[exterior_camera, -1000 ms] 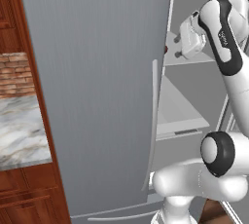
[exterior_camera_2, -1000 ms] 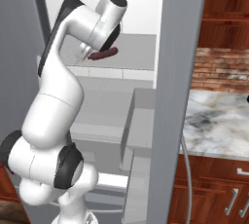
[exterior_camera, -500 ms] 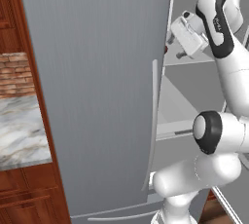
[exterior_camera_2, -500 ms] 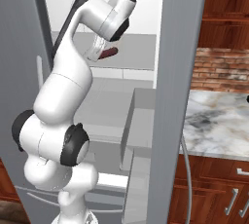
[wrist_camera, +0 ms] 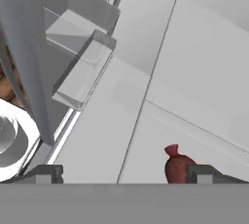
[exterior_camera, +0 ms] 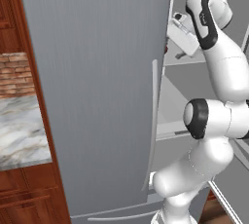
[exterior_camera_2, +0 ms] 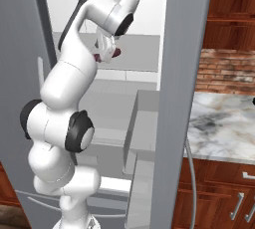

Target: Move the hot dog bun to the plate on the dining table and place the condiment next to that plate. Then navigate to the fridge and take the sausage and place it on the plate as well.

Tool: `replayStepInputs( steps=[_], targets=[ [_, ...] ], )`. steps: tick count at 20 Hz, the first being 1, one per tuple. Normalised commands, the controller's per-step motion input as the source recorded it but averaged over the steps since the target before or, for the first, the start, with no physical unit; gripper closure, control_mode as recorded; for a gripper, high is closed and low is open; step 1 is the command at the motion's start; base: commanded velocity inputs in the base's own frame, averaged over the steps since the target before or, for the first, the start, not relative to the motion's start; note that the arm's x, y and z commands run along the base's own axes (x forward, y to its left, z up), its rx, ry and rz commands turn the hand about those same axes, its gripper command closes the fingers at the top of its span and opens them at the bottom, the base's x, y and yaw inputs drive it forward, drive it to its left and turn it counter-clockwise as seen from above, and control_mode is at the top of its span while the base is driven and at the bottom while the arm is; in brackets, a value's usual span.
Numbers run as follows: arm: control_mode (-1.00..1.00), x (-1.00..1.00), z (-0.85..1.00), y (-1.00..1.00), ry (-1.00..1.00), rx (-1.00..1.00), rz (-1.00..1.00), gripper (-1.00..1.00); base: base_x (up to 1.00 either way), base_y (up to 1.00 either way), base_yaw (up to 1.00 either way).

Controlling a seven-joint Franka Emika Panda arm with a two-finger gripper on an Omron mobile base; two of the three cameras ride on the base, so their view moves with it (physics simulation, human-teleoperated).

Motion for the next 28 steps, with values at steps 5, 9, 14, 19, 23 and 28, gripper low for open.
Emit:
replayStepInputs(
  steps=[5, 9, 14, 19, 23, 28],
  targets=[
    [-1.0, 0.03, -0.38, 0.0, -0.03, -0.11, 0.07, -1.0, 0.0, 0.0, 0.0],
    [-1.0, 0.24, -0.04, 0.0, -0.06, -0.03, 0.01, -1.0, 0.0, 0.0, 0.0],
    [-1.0, 0.58, 0.0, 0.0, -0.02, 0.0, 0.0, -1.0, 0.0, 0.0, 0.0],
    [-1.0, 0.71, 0.0, 0.0, 0.0, 0.0, 0.0, -1.0, 0.0, 0.0, 0.0],
    [-1.0, 0.53, -0.04, 0.0, 0.0, 0.0, 0.0, -1.0, 0.0, 0.0, 0.0],
    [-1.0, 0.23, -0.22, 0.0, 0.02, 0.0, 0.0, -1.0, 0.0, 0.0, 0.0]
  ],
)
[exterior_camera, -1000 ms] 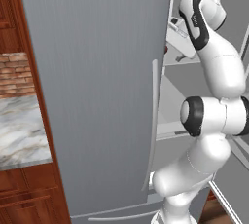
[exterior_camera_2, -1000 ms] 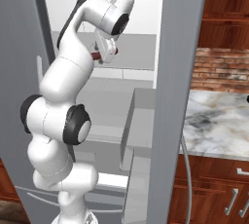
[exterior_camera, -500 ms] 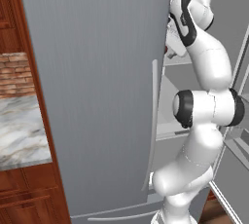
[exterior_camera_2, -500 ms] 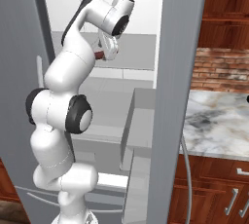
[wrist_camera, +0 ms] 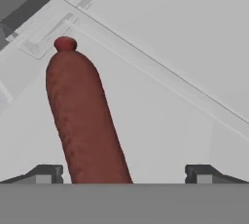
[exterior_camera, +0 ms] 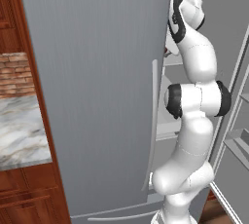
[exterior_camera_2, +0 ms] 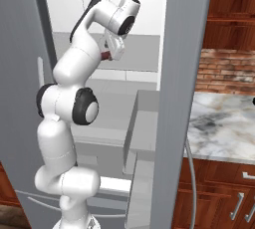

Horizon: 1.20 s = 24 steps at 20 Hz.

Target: Move the hot dog bun to the plate on the dining table and place the condiment next to that plate. Then navigate to the fridge and take the sausage and place it on the plate as well.

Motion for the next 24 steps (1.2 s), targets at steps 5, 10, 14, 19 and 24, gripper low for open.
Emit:
replayStepInputs(
  steps=[5, 10, 14, 19, 24],
  targets=[
    [-1.0, 0.0, -0.3, 0.0, 0.01, -0.01, 0.0, -1.0, 0.0, 0.0, 0.0],
    [-1.0, 0.0, -0.35, 0.0, 0.0, -0.04, 0.0, 1.0, 0.0, 0.0, 0.0],
    [-1.0, -0.07, -0.43, 0.02, 0.0, -0.08, 0.0, 1.0, 0.0, 0.0, 0.0],
    [-1.0, -0.26, -0.42, 0.0, 0.0, -0.09, 0.0, 1.0, 0.0, 0.0, 0.0],
    [-1.0, -0.63, -0.04, 0.0, 0.0, -0.01, -0.08, 1.0, 0.0, 0.0, 0.0]
  ],
)
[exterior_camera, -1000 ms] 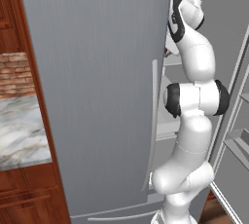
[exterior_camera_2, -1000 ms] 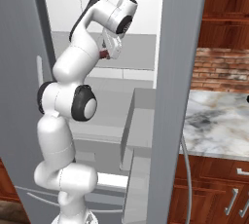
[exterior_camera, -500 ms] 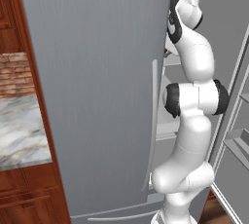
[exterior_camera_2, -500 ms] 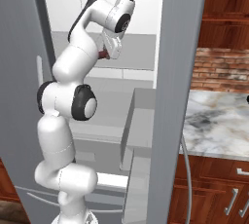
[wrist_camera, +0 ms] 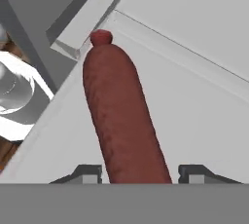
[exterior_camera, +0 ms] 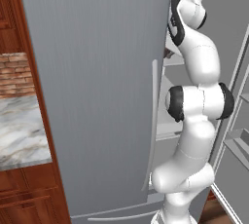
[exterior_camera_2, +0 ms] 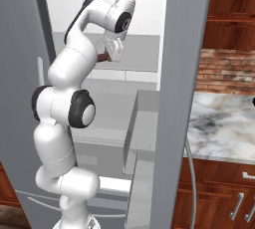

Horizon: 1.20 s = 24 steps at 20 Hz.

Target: Move the hot dog bun to the plate on the dining table and place the condiment next to that plate. Then navigate to the fridge and take the sausage and place it on the plate as well.

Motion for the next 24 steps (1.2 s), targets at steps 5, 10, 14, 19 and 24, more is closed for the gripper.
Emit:
replayStepInputs(
  steps=[5, 10, 14, 19, 24],
  targets=[
    [-1.0, -0.81, 0.0, 0.0, -0.02, 0.0, -0.19, 1.0, 0.0, 0.0, 0.0],
    [-1.0, -0.92, 0.11, 0.0, -0.05, 0.0, -0.25, 1.0, 0.0, 0.0, 0.0],
    [-1.0, -1.0, 0.33, 0.0, -0.04, 0.0, -0.33, 1.0, 0.0, 0.0, 0.0],
    [-1.0, -0.75, 0.43, -0.01, 0.0, 0.0, -0.41, 1.0, 0.0, 0.0, 0.0],
    [-1.0, -0.65, 0.2, -0.2, 0.1, 0.0, -0.49, 1.0, 0.0, 0.0, 0.0]
  ],
)
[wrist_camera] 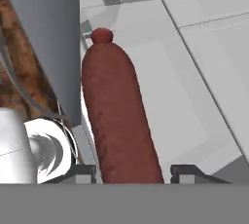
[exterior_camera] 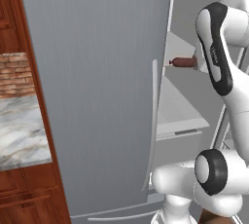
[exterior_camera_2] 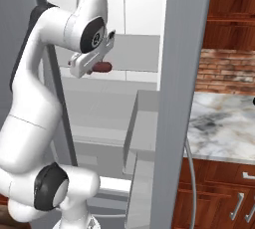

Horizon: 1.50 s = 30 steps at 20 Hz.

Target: Move the hot dog bun to the plate on the dining table and place the condiment next to that plate. Then navigate to the fridge and take the sausage and place it on the plate as well.

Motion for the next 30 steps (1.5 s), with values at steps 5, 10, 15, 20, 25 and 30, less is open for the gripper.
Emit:
replayStepInputs(
  steps=[5, 10, 15, 20, 25, 30],
  targets=[
    [-1.0, -0.98, 0.0, -0.14, 0.11, 0.06, -0.56, 1.0, 0.0, 0.0, 0.0],
    [-1.0, -1.0, 0.0, 0.0, 0.02, 0.16, -0.56, 1.0, 0.0, 0.0, 0.0],
    [-1.0, -1.0, 0.0, 0.07, 0.0, 0.23, -0.58, 1.0, 0.0, 0.0, 0.0],
    [-1.0, -0.72, -0.18, 0.32, 0.0, 0.19, -0.51, 1.0, 0.0, 0.0, 0.0],
    [-1.0, -0.23, -0.28, 0.3, 0.0, 0.07, -0.34, 1.0, 0.0, 0.0, 0.0],
    [-1.0, -0.06, -0.25, 0.02, 0.0, 0.03, -0.17, 1.0, 0.0, 0.0, 0.0]
  ],
)
